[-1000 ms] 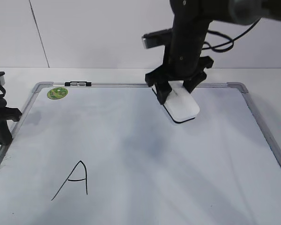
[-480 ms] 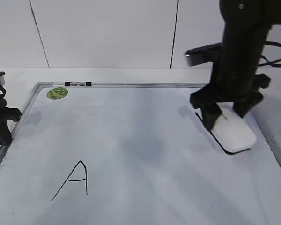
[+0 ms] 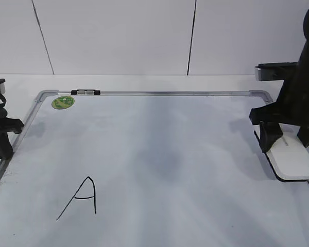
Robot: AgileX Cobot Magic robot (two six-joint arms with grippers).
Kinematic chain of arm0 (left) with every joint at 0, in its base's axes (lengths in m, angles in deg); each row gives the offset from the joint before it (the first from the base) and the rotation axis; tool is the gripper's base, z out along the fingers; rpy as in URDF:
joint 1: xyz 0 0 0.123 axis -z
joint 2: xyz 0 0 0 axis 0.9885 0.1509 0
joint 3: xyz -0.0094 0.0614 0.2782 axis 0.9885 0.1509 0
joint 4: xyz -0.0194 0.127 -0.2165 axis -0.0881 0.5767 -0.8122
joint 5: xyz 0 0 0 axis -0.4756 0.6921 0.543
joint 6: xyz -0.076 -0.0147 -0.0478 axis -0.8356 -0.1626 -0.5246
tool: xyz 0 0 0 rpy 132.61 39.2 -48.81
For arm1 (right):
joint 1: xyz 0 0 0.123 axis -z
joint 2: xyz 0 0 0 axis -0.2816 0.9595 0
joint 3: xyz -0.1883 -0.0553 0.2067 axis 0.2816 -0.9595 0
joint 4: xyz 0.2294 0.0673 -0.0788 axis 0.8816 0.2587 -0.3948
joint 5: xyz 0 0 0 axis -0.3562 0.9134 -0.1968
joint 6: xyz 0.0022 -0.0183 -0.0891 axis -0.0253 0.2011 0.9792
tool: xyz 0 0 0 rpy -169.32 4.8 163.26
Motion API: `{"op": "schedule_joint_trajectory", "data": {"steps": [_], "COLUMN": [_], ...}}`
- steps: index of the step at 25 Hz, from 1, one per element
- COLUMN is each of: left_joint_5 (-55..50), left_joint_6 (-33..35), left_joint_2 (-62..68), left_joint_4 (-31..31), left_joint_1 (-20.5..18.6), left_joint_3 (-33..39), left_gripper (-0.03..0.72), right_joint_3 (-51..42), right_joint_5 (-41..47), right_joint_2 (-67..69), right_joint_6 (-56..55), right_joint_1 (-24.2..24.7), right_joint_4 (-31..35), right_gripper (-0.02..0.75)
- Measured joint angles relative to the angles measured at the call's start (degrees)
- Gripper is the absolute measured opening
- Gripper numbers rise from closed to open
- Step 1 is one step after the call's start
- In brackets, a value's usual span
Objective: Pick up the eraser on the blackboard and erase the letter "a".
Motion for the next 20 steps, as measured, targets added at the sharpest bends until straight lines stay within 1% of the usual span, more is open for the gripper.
{"op": "schedule_joint_trajectory", "data": {"steps": [2,10,20], "left_joint_5": [0.0,0.0,0.0], "left_joint_6": [0.0,0.0,0.0], "left_joint_2": [0.0,0.0,0.0], "left_joint_4": [0.0,0.0,-0.1], "left_joint_1": [0.0,0.0,0.0], "left_joint_3": [0.0,0.0,0.0], "left_gripper": [0.032,0.032,0.032], "right_joint_3": [-0.3,-0.6,-0.6], "right_joint_5": [-1.0,-2.7,-3.0], "right_joint_2": [0.0,0.4,1.0], "right_joint_6": [-0.6,-5.0,-6.7], "right_joint_1": [0.4,0.5,0.5], "right_joint_4": [-0.3,-5.4,-6.1], "right_gripper": [0.573,0.573,0.573]}}
